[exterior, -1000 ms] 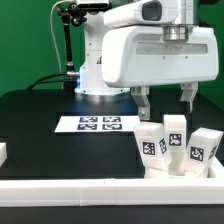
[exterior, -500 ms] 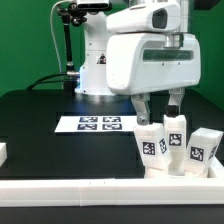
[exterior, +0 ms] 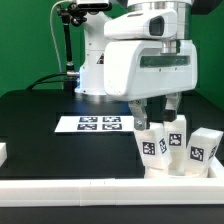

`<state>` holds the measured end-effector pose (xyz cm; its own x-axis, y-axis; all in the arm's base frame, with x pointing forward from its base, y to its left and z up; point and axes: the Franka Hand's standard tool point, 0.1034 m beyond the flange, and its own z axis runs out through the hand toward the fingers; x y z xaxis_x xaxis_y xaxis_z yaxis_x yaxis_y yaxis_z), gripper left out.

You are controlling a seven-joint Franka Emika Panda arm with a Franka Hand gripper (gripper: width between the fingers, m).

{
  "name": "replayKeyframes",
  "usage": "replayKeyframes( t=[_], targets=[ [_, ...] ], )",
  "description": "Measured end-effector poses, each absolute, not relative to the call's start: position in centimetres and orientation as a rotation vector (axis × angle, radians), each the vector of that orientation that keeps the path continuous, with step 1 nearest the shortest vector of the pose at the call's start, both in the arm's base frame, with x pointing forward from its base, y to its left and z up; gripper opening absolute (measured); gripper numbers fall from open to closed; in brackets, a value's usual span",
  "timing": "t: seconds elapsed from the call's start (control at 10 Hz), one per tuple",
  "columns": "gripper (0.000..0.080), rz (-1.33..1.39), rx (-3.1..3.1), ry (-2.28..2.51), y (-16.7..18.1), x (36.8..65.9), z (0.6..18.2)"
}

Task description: Assemble stool

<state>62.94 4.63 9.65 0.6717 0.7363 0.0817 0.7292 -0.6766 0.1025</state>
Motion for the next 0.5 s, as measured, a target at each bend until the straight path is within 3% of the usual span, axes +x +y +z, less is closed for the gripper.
replayKeyframes(
  t=[0.5],
  targets=[
    [0.0649, 0.152, 2.826, 1.223, 4.11, 62.57, 8.55]
  ],
)
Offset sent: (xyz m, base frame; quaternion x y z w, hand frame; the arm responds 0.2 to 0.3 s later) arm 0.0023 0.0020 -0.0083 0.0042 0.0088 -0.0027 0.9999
